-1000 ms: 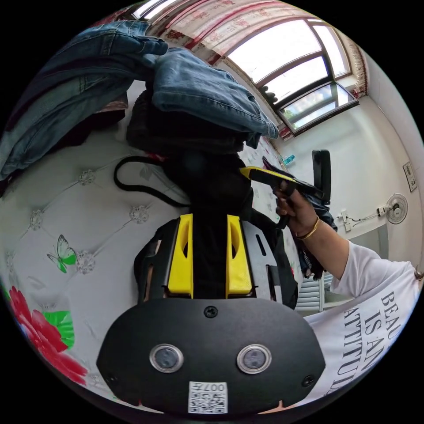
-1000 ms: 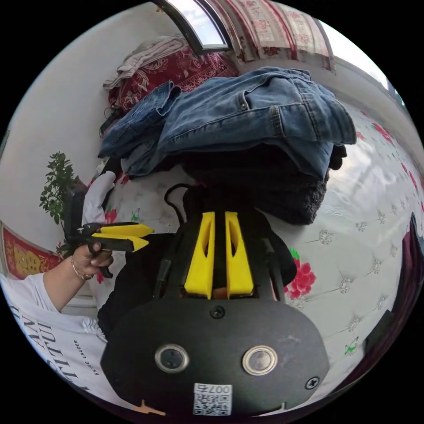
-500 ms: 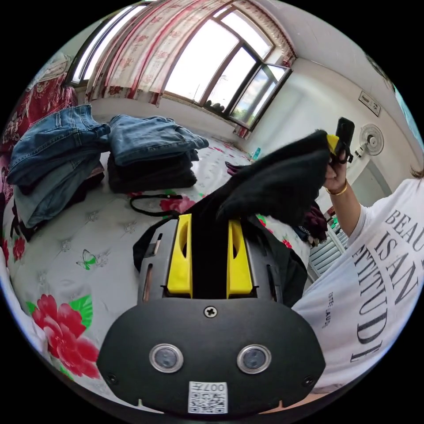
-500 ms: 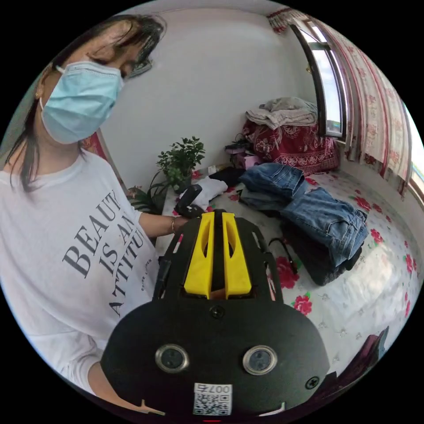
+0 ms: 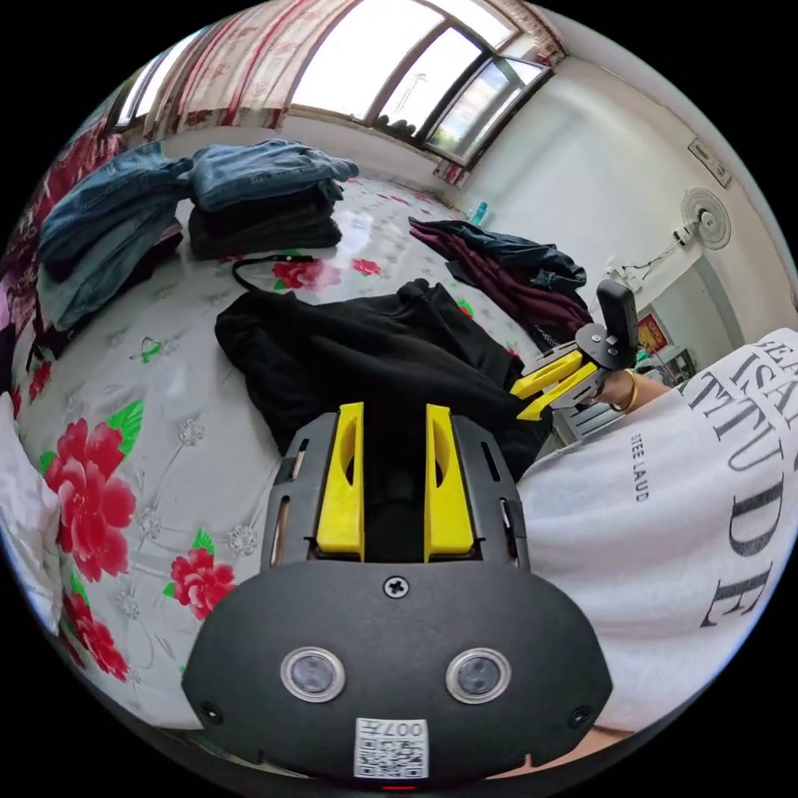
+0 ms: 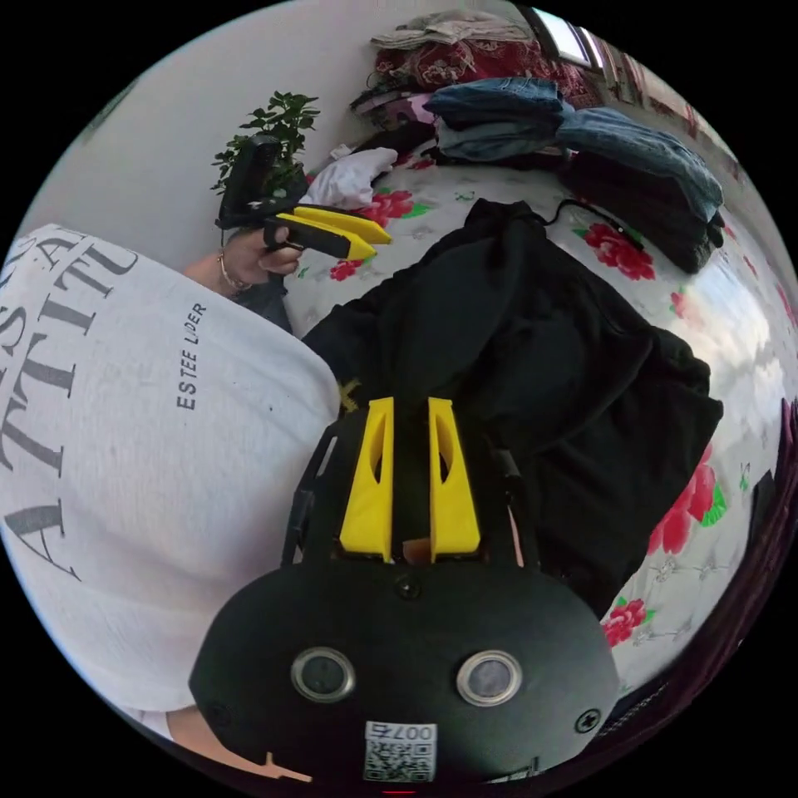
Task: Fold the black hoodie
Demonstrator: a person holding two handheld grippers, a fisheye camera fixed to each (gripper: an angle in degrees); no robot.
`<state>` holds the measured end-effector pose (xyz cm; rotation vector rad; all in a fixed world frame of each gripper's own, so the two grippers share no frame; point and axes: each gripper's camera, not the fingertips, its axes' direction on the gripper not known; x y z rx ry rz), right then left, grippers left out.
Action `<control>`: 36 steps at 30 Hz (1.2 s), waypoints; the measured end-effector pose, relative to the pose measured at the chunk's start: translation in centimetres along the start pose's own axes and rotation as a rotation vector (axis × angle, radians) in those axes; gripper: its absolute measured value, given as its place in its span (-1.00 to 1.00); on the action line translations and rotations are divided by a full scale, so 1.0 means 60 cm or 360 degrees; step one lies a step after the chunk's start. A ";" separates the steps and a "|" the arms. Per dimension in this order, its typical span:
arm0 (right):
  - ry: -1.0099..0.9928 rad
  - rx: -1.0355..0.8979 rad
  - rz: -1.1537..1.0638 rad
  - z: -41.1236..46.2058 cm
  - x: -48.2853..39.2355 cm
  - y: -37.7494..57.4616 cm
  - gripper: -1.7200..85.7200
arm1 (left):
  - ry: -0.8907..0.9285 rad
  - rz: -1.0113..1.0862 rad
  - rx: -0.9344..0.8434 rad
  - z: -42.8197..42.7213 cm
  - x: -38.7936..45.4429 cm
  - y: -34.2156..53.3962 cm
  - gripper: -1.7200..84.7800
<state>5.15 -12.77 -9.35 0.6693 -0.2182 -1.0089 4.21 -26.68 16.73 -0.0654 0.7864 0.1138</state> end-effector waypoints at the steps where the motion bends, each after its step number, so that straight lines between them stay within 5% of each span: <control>1: -0.0012 0.0036 0.0019 -0.006 0.003 0.003 -0.86 | 0.0032 0.0022 -0.0014 0.007 0.008 -0.007 -0.69; 8: 0.0056 0.0368 0.0275 -0.025 0.036 0.053 -0.83 | -0.0060 0.0398 -0.0267 0.111 0.142 -0.044 -0.66; 11: 0.0119 0.0071 0.0342 0.060 0.054 0.053 -0.83 | -0.0294 0.0309 -0.0687 0.223 0.130 -0.004 -0.69; 19: 0.0196 0.0129 0.0477 0.032 0.071 0.109 -0.81 | -0.0193 0.0054 -0.0274 0.149 0.098 0.051 -0.73; 26: 0.0418 0.0289 0.0944 -0.100 0.121 0.382 -0.75 | -0.0473 -0.0534 0.0032 -0.011 0.046 0.245 -0.75; 32: 0.0206 0.0108 0.1434 -0.132 0.218 0.650 -0.70 | -0.0554 -0.1081 -0.0088 -0.038 0.041 0.420 -0.70; 36: 0.0041 0.0041 0.1413 -0.103 0.263 0.702 -0.68 | -0.0362 -0.1030 -0.0221 0.022 0.030 0.434 -0.58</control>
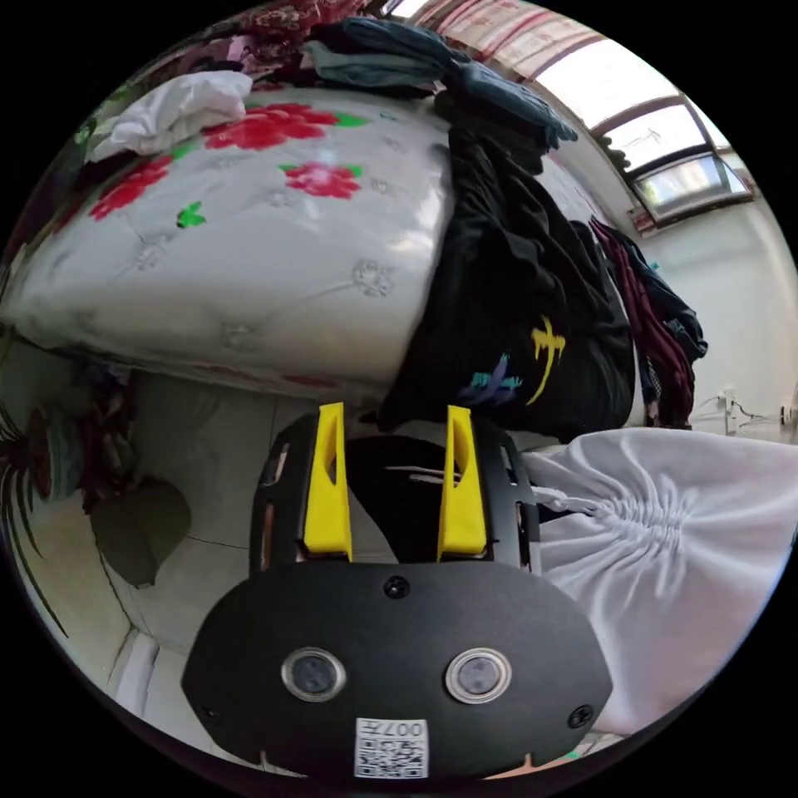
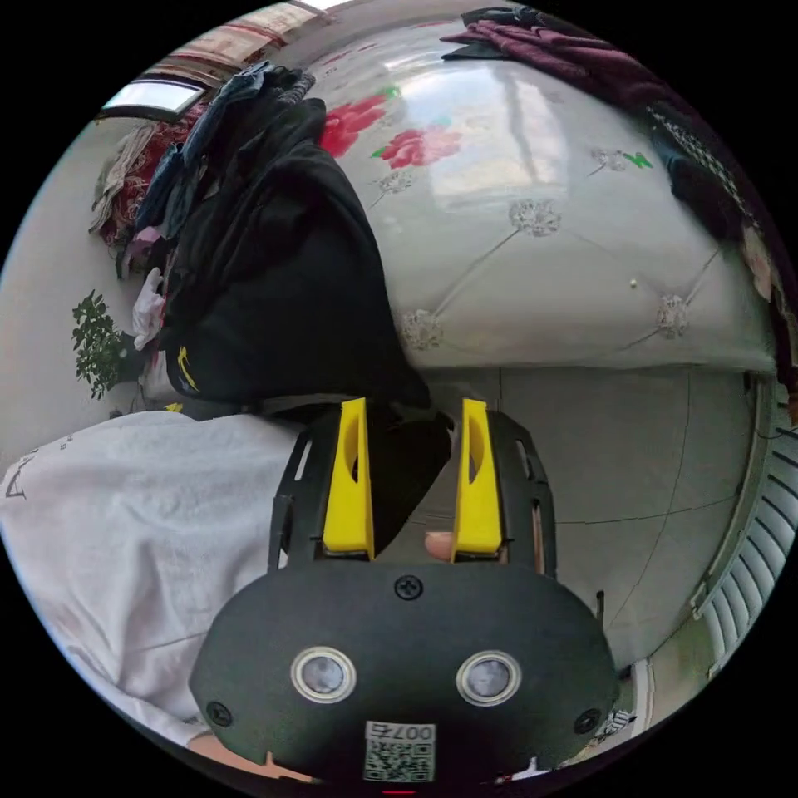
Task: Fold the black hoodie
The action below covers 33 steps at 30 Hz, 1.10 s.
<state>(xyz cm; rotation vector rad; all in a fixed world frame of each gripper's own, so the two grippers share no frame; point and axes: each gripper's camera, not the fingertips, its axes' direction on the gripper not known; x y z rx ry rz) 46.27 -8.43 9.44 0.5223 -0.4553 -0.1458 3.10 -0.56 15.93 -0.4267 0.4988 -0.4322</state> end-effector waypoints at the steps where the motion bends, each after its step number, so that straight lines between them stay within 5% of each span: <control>1: -0.0006 -0.0027 -0.0018 0.006 0.004 -0.005 -0.67 | -0.0002 0.0021 -0.0025 0.011 0.002 -0.006 -0.56; 5: -0.0031 -0.0222 -0.0211 0.046 0.000 -0.049 -0.69 | -0.0198 0.0170 -0.0299 0.085 0.016 -0.066 -0.59; 10: 0.0131 -0.0408 -0.0367 0.064 -0.010 -0.090 -0.86 | -0.0321 0.0337 -0.0438 0.109 0.026 -0.116 -0.89; 16: -0.0316 -0.0492 -0.0560 -0.036 0.019 -0.077 -0.95 | 0.0261 0.0584 -0.0548 0.013 -0.023 -0.110 -0.95; 23: -0.1269 -0.0187 -0.0554 -0.282 0.048 -0.158 -0.96 | 0.1258 0.0730 -0.0044 -0.201 -0.096 -0.198 -0.93; 25: -0.1390 0.0008 -0.0547 -0.338 0.048 -0.213 -0.95 | 0.1260 0.0625 0.0175 -0.227 -0.120 -0.260 -0.92; 30: -0.1390 0.0538 0.0016 -0.363 0.064 -0.350 -0.87 | 0.1261 -0.0661 0.0785 -0.186 -0.226 -0.358 -0.83; 33: -0.1124 0.0646 0.0121 -0.344 0.046 -0.344 -0.82 | 0.1059 -0.0671 0.0812 -0.192 -0.214 -0.363 -0.79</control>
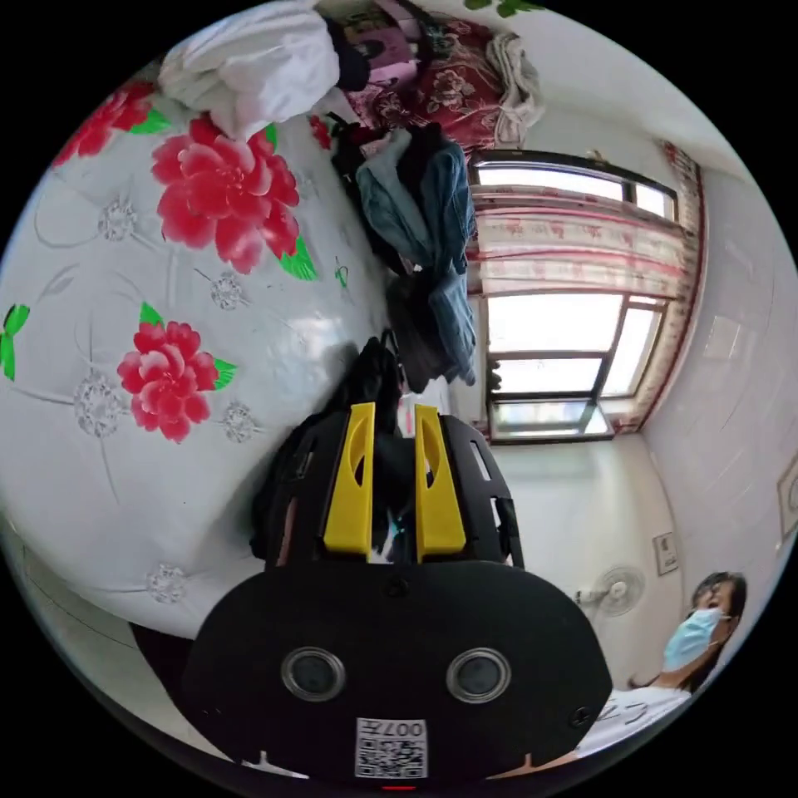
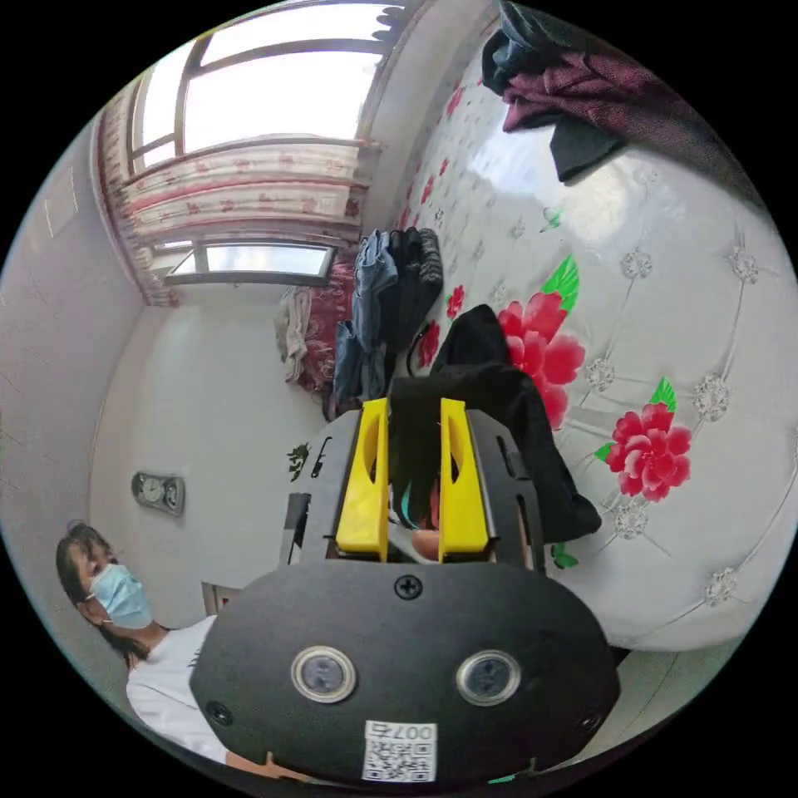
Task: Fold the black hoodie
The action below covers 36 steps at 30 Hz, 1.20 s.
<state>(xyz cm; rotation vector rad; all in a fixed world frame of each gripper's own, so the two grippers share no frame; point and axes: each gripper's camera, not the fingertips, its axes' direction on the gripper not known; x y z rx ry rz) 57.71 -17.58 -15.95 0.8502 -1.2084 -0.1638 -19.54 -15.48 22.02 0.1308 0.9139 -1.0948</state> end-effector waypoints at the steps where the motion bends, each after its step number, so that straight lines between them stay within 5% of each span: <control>1: 0.0076 -0.0007 -0.0023 0.006 -0.003 0.008 -0.82 | -0.0067 0.0055 -0.0041 0.003 0.007 0.000 -0.78; 9: 0.0725 -0.0153 -0.0386 0.098 -0.059 0.055 -0.75 | -0.0715 0.0872 -0.0508 0.101 0.118 -0.016 -0.62; 17: 0.1171 -0.0088 -0.0443 0.201 -0.108 -0.046 -0.73 | -0.0803 0.0945 -0.0622 0.246 0.153 -0.081 -0.60; 25: 0.1161 -0.0375 -0.0258 0.285 -0.045 -0.100 -0.83 | -0.0842 0.0962 -0.0767 0.316 0.170 -0.088 -0.84; 30: 0.0784 0.0024 -0.0469 0.147 -0.145 -0.095 -0.89 | -0.0555 0.1042 -0.0643 0.228 0.245 -0.100 -0.94; 36: 0.1012 0.0065 -0.0569 0.162 -0.159 -0.149 -0.87 | -0.0675 0.1099 -0.0496 0.273 0.267 -0.145 -0.91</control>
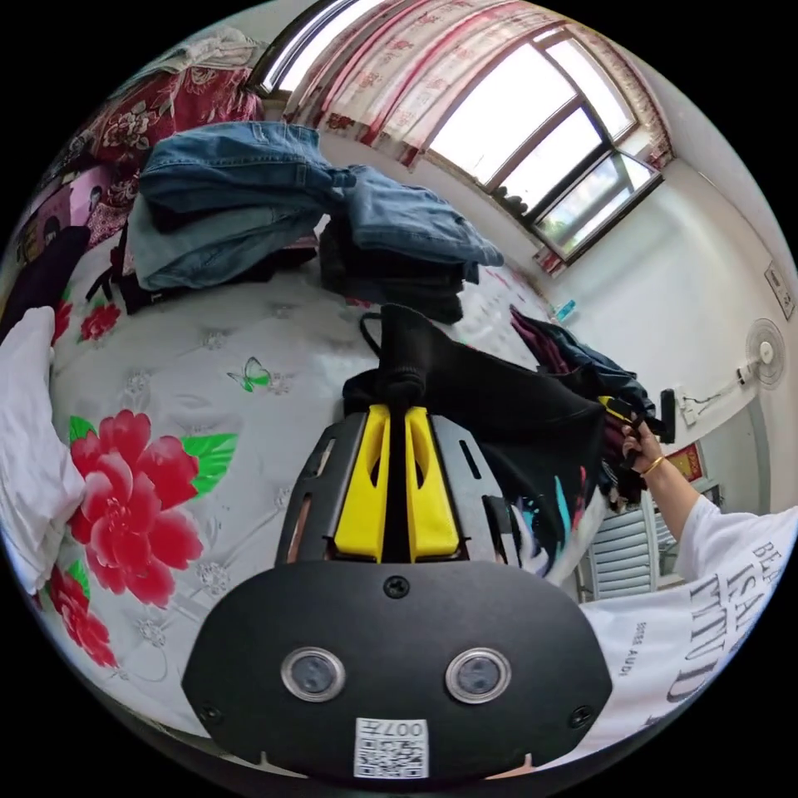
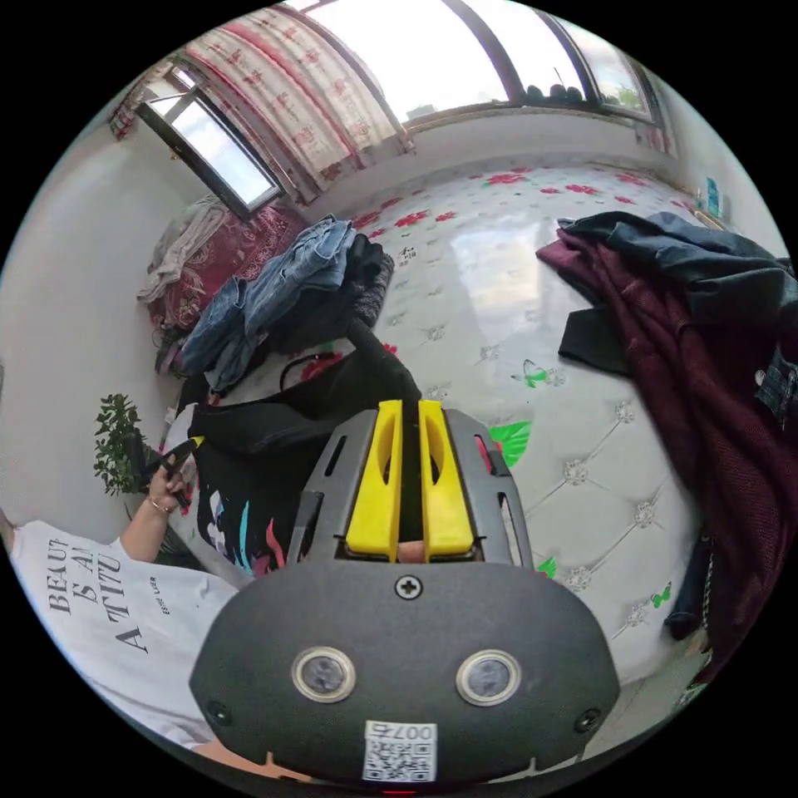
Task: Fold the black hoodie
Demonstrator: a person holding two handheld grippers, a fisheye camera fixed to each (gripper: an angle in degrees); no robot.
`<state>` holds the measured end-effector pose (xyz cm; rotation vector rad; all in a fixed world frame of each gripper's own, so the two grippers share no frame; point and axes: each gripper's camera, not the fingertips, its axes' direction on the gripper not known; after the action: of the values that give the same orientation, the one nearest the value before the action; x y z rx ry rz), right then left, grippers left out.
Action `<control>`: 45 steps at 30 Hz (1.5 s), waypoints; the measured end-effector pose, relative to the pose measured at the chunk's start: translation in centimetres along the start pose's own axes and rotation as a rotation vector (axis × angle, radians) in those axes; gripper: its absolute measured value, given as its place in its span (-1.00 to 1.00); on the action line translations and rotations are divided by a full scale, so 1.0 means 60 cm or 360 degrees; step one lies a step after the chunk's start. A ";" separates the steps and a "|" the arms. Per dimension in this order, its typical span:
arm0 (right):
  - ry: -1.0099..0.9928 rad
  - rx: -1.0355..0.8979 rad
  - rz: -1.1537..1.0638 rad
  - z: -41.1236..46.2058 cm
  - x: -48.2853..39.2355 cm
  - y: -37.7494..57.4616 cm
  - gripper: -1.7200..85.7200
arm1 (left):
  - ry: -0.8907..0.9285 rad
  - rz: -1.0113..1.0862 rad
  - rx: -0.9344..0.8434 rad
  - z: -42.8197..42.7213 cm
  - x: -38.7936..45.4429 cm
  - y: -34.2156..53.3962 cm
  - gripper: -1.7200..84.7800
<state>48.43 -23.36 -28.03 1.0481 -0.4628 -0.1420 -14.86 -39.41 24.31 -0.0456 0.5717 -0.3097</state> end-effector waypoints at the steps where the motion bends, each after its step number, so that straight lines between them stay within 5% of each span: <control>1: 0.0008 -0.0017 0.0048 0.018 0.009 -0.001 -0.86 | -0.0050 -0.0011 -0.0052 0.022 -0.002 -0.002 -0.89; 3: 0.0036 -0.0174 0.0320 0.104 0.054 0.013 -0.82 | -0.0220 -0.0089 -0.0409 0.125 -0.011 0.008 -0.85; 7: 0.0049 -0.0259 0.0447 0.144 0.086 0.075 -0.76 | -0.0134 -0.0311 -0.0267 0.115 -0.023 0.016 -0.77; 13: -0.0214 0.0167 0.0678 0.001 0.141 0.238 -0.69 | -0.0262 -0.0280 -0.0134 0.023 -0.016 0.080 -0.75; 24: -0.0406 0.0051 0.1105 -0.007 0.184 0.446 -0.63 | 0.0091 -0.0323 -0.0262 0.036 -0.015 0.174 -0.69; 34: -0.0648 0.0121 0.1115 0.068 0.194 0.458 -0.64 | 0.0534 0.0325 -0.0168 0.095 0.223 0.124 -0.70; 39: -0.0821 0.0220 0.1281 0.100 0.206 0.510 -0.70 | 0.0349 0.0527 -0.0717 0.276 0.299 0.184 -0.70; 45: -0.0952 0.0316 0.1258 0.114 0.179 0.552 -0.78 | 0.0302 0.0663 -0.0369 0.176 0.317 0.176 -0.70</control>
<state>51.63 -15.80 6.46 0.9346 -1.4212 0.3122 8.90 -35.53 21.87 -0.1194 0.7863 0.1608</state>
